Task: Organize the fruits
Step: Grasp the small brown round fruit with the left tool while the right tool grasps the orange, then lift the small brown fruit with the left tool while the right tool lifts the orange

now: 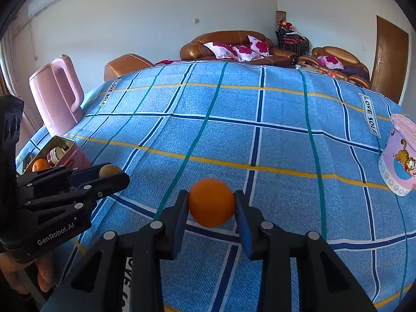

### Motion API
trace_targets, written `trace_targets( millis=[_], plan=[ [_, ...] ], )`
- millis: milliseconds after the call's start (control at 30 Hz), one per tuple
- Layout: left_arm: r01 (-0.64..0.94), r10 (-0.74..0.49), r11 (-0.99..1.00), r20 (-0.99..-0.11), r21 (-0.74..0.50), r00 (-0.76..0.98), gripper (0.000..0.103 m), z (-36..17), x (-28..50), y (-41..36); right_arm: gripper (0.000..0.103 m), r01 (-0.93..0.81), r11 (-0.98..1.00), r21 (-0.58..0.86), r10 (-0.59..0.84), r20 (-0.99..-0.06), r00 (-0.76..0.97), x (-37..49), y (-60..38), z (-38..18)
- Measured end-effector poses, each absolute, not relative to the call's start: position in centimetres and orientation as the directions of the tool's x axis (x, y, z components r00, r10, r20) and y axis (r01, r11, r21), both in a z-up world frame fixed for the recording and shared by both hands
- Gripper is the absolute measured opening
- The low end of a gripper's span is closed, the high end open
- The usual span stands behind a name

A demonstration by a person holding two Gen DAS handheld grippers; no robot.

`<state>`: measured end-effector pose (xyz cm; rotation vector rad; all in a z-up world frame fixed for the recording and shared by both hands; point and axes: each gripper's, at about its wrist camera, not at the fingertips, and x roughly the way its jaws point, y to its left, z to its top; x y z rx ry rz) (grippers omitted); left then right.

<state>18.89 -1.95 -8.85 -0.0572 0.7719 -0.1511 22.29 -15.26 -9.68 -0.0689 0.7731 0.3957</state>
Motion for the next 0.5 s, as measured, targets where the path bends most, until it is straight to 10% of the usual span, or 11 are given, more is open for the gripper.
trace_targets(
  millis=[500],
  plan=[
    [0.112, -0.119, 0.992, -0.625, -0.051, 0.771, 0.030, -7.8, 17.5, -2.4, 0.037, -0.394, 0.918, 0.051, 0.339, -0.617, 0.710, 20.7, -15.2, -8.4]
  ],
)
